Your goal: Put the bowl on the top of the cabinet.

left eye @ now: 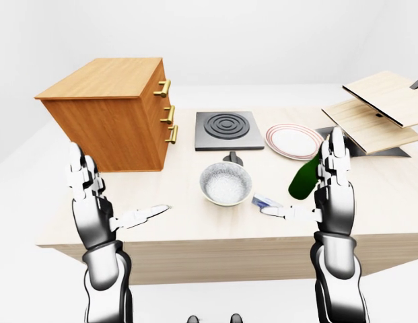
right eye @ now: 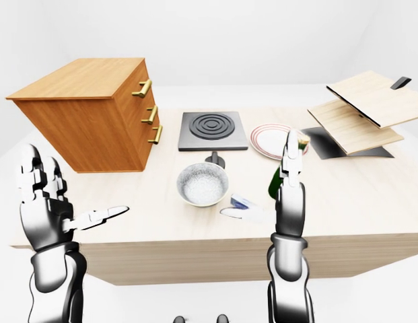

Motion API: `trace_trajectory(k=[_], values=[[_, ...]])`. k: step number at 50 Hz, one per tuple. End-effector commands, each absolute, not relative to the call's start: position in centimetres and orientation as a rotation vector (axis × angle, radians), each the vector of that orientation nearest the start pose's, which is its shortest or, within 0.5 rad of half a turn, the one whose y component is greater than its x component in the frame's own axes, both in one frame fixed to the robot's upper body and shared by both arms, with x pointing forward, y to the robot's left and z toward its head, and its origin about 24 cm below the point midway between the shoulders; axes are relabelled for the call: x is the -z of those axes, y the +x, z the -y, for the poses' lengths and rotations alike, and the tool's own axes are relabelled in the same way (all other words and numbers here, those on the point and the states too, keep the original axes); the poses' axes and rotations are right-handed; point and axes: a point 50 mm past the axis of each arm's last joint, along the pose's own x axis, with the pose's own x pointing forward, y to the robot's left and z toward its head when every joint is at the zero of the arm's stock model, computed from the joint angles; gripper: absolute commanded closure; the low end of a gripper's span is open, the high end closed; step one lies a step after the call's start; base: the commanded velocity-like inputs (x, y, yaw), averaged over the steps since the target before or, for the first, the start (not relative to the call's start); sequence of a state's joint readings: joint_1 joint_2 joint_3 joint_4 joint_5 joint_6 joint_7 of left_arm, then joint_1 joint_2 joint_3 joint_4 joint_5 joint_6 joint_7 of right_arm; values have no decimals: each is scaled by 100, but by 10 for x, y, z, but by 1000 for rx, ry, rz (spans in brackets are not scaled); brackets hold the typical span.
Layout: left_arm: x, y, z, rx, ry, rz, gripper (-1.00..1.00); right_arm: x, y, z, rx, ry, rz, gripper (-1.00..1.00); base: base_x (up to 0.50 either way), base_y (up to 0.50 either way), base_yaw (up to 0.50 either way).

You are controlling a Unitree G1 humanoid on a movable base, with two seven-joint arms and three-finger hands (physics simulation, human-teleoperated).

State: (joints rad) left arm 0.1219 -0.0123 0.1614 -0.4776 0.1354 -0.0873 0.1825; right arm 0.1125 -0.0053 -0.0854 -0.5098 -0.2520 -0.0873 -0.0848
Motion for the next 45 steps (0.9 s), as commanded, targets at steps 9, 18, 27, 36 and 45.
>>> trace_trajectory(k=[9, 18, 27, 36, 45], values=[[-136, 208, -197, -381, 147, 465, -100, -142, 210, 175, 224, -278, 489, -100, 0, 50, 0], [-134, 209, -198, -378, 147, 459, -100, -148, 210, 174, 217, -276, 517, -100, 0, 50, 0], [-135, 209, -197, -376, 144, 463, -100, -139, 211, 176, 225, -273, 471, -100, 0, 50, 0], [-131, 211, -197, -374, 145, 441, -100, -136, 212, 176, 221, -273, 460, -100, 0, 50, 0], [-132, 211, -196, -366, 142, 447, -100, -139, 211, 175, 212, -268, 473, -100, 0, 50, 0]])
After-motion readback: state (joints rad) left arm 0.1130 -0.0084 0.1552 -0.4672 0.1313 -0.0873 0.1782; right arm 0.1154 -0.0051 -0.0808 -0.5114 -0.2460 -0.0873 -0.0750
